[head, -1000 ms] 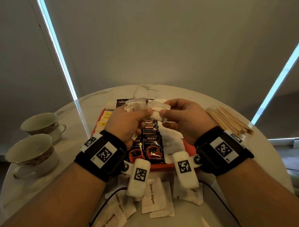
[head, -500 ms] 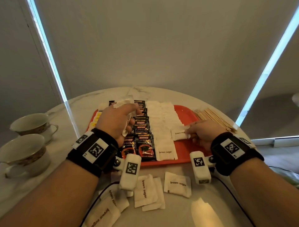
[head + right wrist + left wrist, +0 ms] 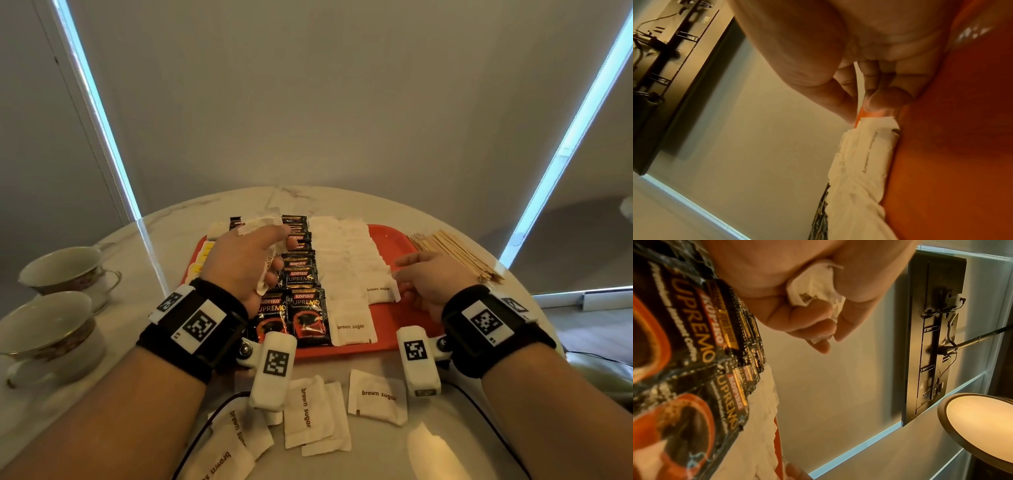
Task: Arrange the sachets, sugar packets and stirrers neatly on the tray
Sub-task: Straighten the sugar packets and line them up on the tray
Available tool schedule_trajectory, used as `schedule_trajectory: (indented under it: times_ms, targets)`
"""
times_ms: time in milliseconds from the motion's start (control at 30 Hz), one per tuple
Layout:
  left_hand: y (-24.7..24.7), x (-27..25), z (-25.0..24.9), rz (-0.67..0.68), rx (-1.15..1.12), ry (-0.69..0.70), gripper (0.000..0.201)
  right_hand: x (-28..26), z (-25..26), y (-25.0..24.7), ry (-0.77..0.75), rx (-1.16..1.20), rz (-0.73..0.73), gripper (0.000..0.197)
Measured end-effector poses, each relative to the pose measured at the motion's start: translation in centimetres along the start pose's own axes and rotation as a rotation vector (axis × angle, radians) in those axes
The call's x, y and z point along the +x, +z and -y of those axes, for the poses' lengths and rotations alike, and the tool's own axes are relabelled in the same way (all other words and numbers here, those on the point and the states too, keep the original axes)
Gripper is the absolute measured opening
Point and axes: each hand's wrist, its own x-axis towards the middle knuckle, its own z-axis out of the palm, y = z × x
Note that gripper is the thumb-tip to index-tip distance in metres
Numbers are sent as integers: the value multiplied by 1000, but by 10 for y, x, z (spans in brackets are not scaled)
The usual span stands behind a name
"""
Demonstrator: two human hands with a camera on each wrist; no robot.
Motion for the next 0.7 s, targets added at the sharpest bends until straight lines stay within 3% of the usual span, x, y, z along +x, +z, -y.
schedule_trajectory:
  times_ms: [67,133,267,400,567,700]
  targets:
    - [1,-1,-2,8,-8,-2,6,-3,0,2,-71,8,-54,12]
    - [1,-1,-2,9,-10,-2,5,-10,4,4,-98,60,-11,7]
    - [2,-3,-3,33,-50,-46,12,-20,9,11,4,109,166,16]
    - [5,-9,-6,88,-91,-98,19,-19,8,12,38,122,199,19]
    - [9,-13,-2,149,58,-80,17,-30,28,21,-206,224,323,21]
    - [9,-13,4,189,152,-25,17,-42,47,42,-390,127,444,24]
